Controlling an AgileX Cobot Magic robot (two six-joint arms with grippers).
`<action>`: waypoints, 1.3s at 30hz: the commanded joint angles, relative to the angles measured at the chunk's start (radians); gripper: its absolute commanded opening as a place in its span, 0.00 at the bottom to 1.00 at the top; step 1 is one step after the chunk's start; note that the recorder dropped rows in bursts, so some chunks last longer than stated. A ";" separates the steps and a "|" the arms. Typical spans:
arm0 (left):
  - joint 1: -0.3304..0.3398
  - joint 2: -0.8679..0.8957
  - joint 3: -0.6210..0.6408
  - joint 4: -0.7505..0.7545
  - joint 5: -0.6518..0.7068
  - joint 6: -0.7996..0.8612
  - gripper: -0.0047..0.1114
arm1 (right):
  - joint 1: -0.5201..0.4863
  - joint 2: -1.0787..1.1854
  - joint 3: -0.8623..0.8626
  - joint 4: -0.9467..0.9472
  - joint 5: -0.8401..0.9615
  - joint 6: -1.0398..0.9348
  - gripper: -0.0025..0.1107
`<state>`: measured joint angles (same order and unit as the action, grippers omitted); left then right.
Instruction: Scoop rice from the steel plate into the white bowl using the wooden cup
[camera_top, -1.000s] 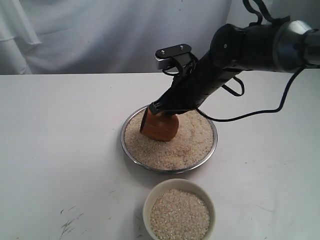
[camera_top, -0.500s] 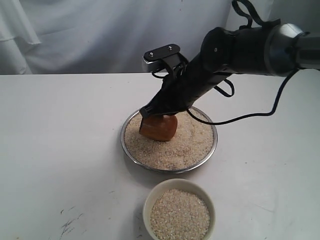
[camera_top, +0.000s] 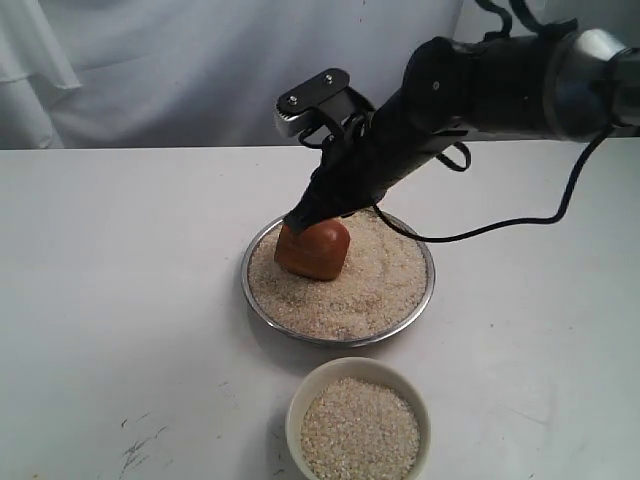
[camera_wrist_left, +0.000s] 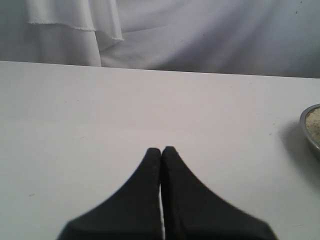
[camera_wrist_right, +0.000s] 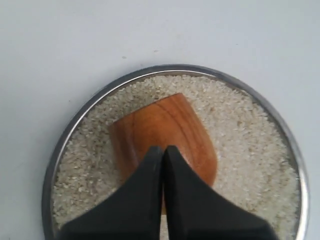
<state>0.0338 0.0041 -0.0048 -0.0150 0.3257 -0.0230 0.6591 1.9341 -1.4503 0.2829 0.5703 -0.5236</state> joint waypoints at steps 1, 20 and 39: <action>-0.003 -0.004 0.005 0.001 -0.007 -0.001 0.04 | -0.047 -0.039 -0.003 -0.082 0.020 -0.026 0.02; -0.003 -0.004 0.005 0.001 -0.007 -0.001 0.04 | -0.281 0.015 0.013 0.527 0.292 -0.998 0.58; -0.003 -0.004 0.005 0.001 -0.007 -0.001 0.04 | -0.138 0.069 0.026 0.476 0.070 -0.938 0.78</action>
<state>0.0338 0.0041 -0.0048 -0.0150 0.3257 -0.0230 0.5165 2.0076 -1.4160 0.7714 0.6587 -1.5099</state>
